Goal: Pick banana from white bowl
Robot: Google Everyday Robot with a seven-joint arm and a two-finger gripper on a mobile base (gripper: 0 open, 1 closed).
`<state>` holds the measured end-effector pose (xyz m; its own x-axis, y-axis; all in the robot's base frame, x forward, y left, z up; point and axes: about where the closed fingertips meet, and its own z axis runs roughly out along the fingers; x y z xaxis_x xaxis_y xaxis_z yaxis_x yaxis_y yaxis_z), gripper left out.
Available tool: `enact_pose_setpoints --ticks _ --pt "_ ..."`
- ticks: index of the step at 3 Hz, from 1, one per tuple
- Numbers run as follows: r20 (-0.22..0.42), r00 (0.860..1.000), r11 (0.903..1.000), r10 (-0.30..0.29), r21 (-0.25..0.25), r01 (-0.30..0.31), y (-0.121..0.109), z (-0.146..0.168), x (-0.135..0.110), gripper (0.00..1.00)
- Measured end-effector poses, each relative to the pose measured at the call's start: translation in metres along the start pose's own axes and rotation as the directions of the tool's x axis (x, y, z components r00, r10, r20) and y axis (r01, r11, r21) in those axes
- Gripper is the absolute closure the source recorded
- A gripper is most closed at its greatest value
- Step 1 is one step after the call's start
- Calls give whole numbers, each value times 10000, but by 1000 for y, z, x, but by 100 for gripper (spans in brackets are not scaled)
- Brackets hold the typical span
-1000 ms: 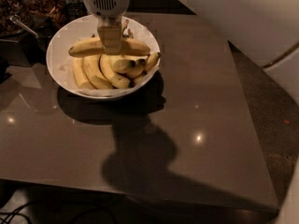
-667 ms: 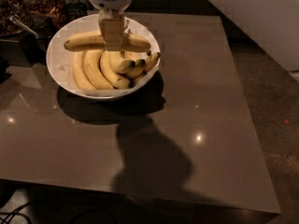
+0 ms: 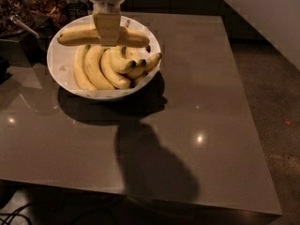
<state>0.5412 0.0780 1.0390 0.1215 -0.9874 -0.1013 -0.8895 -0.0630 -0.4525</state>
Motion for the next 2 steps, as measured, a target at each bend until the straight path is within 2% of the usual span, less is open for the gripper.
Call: enact_pose_setpoints --ticks 1,2 --pt "672 9972 9994 315 150 -326 33 -38 7 100" --pt "690 9973 9994 239 230 -256 32 -42 4 100"
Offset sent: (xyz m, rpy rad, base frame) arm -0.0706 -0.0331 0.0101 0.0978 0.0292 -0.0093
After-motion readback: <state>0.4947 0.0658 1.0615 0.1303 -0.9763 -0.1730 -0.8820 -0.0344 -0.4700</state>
